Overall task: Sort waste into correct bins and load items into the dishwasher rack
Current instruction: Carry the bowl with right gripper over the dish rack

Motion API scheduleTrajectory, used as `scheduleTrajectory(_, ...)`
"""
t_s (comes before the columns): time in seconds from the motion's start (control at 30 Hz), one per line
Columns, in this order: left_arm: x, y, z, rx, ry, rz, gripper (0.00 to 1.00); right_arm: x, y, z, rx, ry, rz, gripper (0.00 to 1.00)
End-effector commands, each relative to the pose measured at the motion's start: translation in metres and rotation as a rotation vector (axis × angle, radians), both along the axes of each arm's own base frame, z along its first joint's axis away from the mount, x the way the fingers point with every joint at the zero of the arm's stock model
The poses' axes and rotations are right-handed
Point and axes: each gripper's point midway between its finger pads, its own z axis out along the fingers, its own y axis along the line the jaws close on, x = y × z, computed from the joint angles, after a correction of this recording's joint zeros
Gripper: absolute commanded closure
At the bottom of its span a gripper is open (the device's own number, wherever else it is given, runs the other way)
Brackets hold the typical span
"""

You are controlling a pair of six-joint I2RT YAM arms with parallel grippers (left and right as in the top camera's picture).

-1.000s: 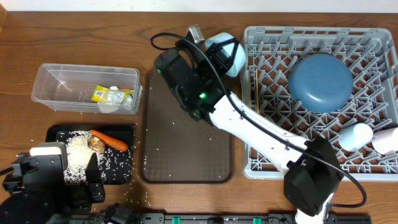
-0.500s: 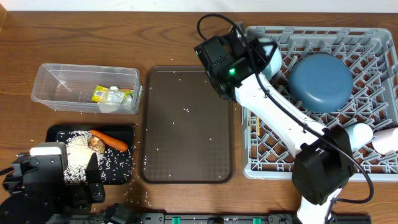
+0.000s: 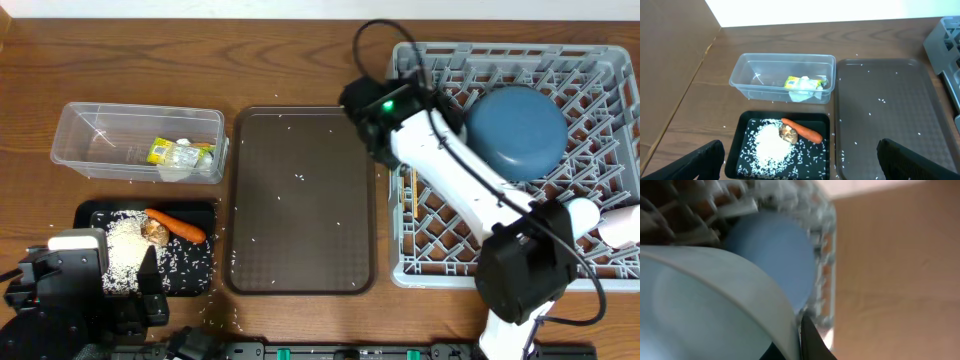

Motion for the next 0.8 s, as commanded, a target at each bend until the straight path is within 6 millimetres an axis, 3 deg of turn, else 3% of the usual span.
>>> scheduleTrajectory(0.0,-0.001,0.002,0.003,-0.004,-0.008,0.018,0.02,-0.006,-0.019,-0.012,0.162,-0.110,-0.190,0.99)
scheduleTrajectory(0.17,-0.001,0.002,0.003,-0.005,-0.008,0.018,0.02,-0.005,-0.037,-0.009,0.189,-0.135,-0.264,0.98)
scheduleTrajectory(0.3,-0.001,0.002,0.003,-0.004,-0.008,0.018,0.02,0.003,-0.035,0.005,0.184,-0.169,-0.244,0.99)
scheduleTrajectory(0.43,-0.001,0.002,0.002,-0.004,-0.008,0.018,0.02,0.014,-0.018,0.030,0.135,-0.178,-0.142,0.99)
scheduleTrajectory(0.6,-0.001,0.002,0.003,-0.004,-0.008,0.018,0.02,0.019,0.008,0.048,0.053,-0.167,-0.016,0.99)
scheduleTrajectory(0.77,-0.001,0.002,0.003,-0.005,-0.008,0.018,0.02,0.015,0.029,0.037,0.005,-0.117,0.039,0.99)
